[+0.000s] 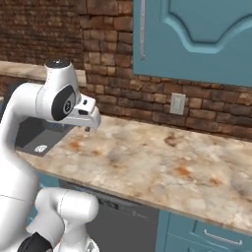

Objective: Navigate to the dishwasher.

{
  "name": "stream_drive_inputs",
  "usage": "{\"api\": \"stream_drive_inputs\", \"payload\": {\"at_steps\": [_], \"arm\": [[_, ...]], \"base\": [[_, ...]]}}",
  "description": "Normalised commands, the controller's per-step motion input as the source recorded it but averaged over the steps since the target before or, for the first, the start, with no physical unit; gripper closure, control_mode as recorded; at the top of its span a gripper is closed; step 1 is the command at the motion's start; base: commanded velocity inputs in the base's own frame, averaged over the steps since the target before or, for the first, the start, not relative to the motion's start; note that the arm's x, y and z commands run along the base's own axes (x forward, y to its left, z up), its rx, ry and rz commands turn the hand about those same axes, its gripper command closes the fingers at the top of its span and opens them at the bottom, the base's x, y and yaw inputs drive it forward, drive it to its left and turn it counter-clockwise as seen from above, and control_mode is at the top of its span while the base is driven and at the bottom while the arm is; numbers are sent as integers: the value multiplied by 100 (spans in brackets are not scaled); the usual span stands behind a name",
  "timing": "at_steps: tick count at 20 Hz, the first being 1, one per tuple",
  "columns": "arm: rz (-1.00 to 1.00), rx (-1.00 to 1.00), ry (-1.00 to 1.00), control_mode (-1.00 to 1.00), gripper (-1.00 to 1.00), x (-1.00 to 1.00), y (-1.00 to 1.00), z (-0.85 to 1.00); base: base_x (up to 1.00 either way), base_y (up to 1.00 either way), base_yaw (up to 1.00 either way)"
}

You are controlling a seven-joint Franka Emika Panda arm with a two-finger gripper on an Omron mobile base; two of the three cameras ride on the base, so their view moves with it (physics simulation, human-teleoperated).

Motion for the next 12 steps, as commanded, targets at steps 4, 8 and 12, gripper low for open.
{"api": "stream_drive_inputs", "payload": {"at_steps": [4,8,12], "arm": [[-1,0,0,-100,-100,-25,0,-73],[-5,0,4,-100,-100,-61,3,-100],[-18,0,7,-100,-100,-100,0,-100]], "base": [[0,0,1],[0,0,0],[0,0,0]]}}
